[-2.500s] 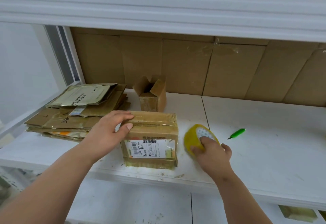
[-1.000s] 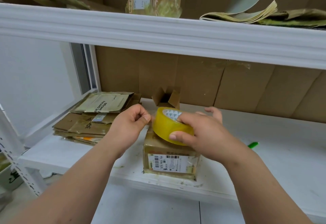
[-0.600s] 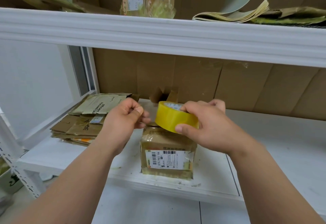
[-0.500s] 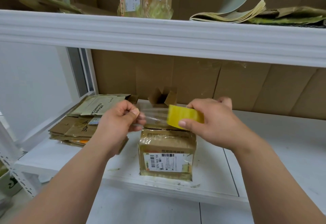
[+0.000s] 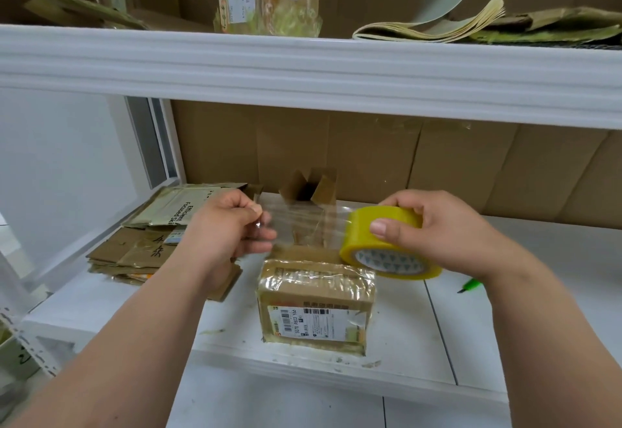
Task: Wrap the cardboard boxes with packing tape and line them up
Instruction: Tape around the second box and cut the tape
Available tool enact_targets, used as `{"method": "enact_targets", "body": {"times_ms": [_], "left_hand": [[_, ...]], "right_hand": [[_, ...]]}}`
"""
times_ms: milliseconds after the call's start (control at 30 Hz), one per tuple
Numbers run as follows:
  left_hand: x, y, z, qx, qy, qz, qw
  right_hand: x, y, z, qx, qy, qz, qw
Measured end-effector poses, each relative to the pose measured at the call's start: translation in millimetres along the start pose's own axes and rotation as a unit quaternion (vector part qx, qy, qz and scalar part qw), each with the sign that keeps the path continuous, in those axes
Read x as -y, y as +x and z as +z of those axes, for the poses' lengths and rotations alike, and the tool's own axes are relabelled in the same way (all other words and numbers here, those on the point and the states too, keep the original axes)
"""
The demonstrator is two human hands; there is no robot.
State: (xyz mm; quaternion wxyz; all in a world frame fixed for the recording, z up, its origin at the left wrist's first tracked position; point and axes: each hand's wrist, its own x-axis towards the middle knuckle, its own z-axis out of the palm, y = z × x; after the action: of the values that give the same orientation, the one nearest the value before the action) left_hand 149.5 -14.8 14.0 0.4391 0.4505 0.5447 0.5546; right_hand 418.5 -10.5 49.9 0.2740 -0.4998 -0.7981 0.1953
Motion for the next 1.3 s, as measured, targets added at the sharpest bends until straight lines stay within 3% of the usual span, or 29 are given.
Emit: {"method": "enact_targets", "body": {"times_ms": [300,500,667,967,1033,1167,1300], "left_hand": [[16,-8,4,0.017,0.083,-0.036,0.996],[19,-2,5,0.019,0.071,-0.049,0.996],[20,1,5,0.017,0.049,-0.069,0.996],[17,7,9,-0.005,0.011,-0.079,0.997],[17,8,9,-0.005,0.019,-0.079,0.997],[16,7,8,-0.002,0.015,-0.090,0.996],[15,7,9,0.000,0.008,-0.096,0.995]], "right_hand": [[-15,0,-6,0.004,0.061,-0.004,0.998],[-13,-2,-12,-0.027,0.078,-0.011,0.997],[-15,-3,-11,0.012,0.100,0.003,0.995],[-20,-4,-11,0.010,0.007,0.049,0.999],[-26,-7,-12,0.017,0.038,0.040,0.998],[-37,-11,-20,0.021,0.233,-0.001,0.972],[-44,-15,-25,0.016,0.257,-0.005,0.966]]}}
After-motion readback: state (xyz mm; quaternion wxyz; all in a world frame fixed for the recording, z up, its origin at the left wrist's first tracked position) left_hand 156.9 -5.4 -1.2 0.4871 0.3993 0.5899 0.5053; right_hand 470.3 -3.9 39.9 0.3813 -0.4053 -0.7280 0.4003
